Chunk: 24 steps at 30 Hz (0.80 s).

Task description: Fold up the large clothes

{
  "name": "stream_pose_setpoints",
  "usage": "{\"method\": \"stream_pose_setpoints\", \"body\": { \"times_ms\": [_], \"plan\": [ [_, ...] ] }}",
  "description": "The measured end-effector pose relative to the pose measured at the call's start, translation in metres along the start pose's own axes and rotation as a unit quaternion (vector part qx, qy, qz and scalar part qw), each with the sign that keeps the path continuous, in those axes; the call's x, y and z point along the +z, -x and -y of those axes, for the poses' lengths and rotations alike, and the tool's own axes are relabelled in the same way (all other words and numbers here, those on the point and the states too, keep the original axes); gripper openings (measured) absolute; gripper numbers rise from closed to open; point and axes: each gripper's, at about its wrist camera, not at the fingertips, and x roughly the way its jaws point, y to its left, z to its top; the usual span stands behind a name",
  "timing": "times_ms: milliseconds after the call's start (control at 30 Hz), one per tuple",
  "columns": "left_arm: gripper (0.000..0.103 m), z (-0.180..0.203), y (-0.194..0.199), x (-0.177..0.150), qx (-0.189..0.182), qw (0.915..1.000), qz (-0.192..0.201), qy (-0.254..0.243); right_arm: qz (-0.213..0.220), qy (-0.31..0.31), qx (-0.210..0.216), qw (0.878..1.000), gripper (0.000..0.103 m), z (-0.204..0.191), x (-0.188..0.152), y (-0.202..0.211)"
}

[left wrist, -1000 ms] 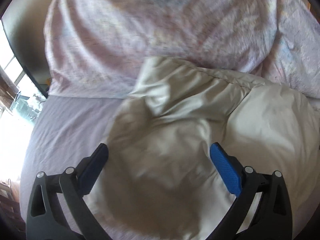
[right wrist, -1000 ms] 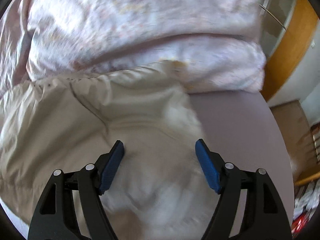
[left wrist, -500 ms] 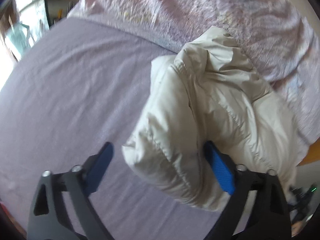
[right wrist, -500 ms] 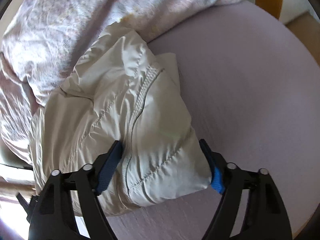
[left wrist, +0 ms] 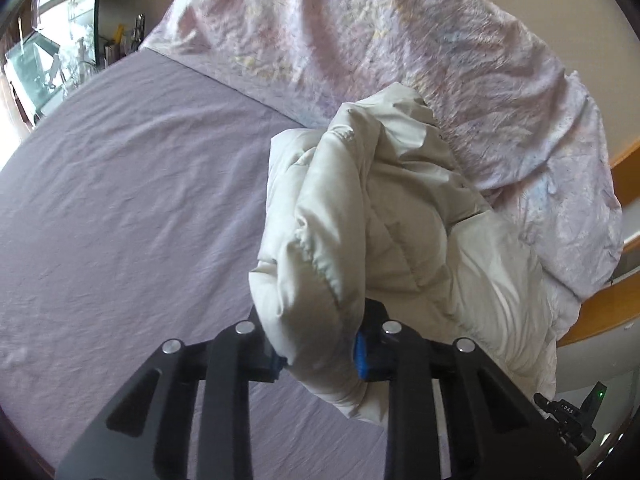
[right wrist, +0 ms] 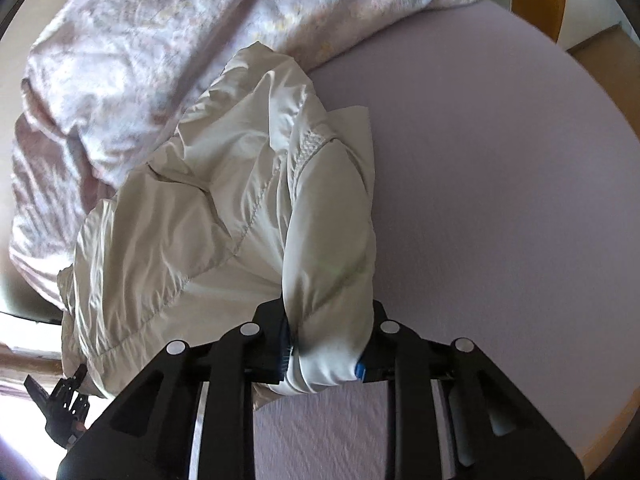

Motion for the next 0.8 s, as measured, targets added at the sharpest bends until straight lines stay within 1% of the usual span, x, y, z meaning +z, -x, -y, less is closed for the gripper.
{"method": "stream_pose_setpoints", "body": {
  "times_ms": [167, 300, 367, 433, 467, 533, 567, 633, 700, 767, 800],
  "plan": [
    [0.026, -0.036, 0.025, -0.022, 0.008, 0.9999, -0.007, 0.006, -0.019, 0.018, 0.017, 1.0, 0.024, -0.006, -0.037, 0.005],
    [0.026, -0.058, 0.041, -0.042, 0.014, 0.9997, -0.014, 0.014, -0.027, 0.023, 0.022, 0.999, 0.024, -0.008, -0.057, 0.005],
    [0.027, -0.064, 0.045, -0.048, 0.016, 0.9996, -0.017, 0.015, -0.027, 0.03, 0.015, 0.999, 0.025, -0.01, -0.06, 0.006],
    [0.031, -0.066, 0.043, -0.052, 0.021, 0.9995, -0.018, 0.015, -0.017, 0.053, -0.008, 0.998, 0.031, -0.018, -0.061, 0.006],
    [0.032, -0.066, 0.042, -0.053, 0.028, 0.9993, -0.019, 0.015, -0.013, 0.065, -0.022, 0.998, 0.033, -0.024, -0.06, 0.004],
    [0.04, -0.065, 0.04, -0.053, 0.04, 0.9989, -0.02, 0.015, 0.001, 0.09, -0.052, 0.995, 0.038, -0.032, -0.06, 0.006],
    [0.044, -0.065, 0.039, -0.053, 0.044, 0.9987, -0.02, 0.014, 0.009, 0.101, -0.068, 0.993, 0.039, -0.037, -0.06, 0.009],
    [0.059, -0.065, 0.037, -0.054, 0.055, 0.9982, -0.02, 0.015, 0.026, 0.113, -0.089, 0.989, 0.04, -0.03, -0.069, 0.025],
    [0.065, -0.067, 0.036, -0.054, 0.063, 0.9976, -0.019, 0.022, 0.048, 0.123, -0.11, 0.985, 0.041, -0.037, -0.069, 0.033],
    [0.072, -0.07, 0.034, -0.054, 0.062, 0.9973, -0.021, 0.033, 0.078, 0.129, -0.137, 0.979, 0.046, -0.043, -0.069, 0.042],
    [0.076, -0.072, 0.033, -0.054, 0.061, 0.9972, -0.021, 0.037, 0.103, 0.137, -0.153, 0.973, 0.054, -0.05, -0.067, 0.048]
  ]
}}
